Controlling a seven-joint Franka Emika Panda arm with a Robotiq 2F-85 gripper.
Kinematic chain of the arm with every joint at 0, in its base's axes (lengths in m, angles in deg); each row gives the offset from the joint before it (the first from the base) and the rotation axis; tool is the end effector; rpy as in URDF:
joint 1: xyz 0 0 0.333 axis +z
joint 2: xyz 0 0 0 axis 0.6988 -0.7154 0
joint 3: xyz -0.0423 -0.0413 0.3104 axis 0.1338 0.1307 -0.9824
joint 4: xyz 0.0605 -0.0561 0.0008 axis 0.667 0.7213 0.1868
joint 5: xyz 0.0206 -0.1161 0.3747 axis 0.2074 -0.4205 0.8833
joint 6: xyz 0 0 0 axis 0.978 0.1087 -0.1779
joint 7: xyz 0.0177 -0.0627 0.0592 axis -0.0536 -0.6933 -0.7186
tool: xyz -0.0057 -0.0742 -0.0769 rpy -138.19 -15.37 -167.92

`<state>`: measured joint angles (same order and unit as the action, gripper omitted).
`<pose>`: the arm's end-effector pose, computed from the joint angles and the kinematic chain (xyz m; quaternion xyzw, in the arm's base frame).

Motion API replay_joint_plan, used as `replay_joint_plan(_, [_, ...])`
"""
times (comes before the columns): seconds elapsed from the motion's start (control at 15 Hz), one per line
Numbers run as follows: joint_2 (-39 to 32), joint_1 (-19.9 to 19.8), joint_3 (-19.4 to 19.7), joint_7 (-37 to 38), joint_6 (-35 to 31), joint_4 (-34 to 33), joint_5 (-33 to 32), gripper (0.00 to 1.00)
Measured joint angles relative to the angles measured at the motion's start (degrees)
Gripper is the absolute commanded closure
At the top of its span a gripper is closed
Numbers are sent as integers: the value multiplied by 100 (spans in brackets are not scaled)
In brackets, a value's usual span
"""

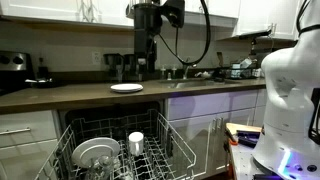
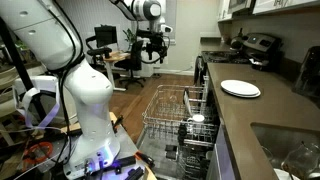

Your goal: Take the white plate on the top and put it behind the white cup in the dishwasher

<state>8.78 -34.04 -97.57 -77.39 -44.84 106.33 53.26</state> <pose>0.4147 0.1698 0.4741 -0.9940 -0.1053 0.0013 0.0299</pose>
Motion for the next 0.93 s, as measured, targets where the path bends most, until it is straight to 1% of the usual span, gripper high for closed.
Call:
replay_joint_plan(0.8, [0, 0, 0, 0, 0, 0, 0, 0])
replay_joint_plan(0.93, [-73, -32, -1, 34, 2, 2, -129, 0])
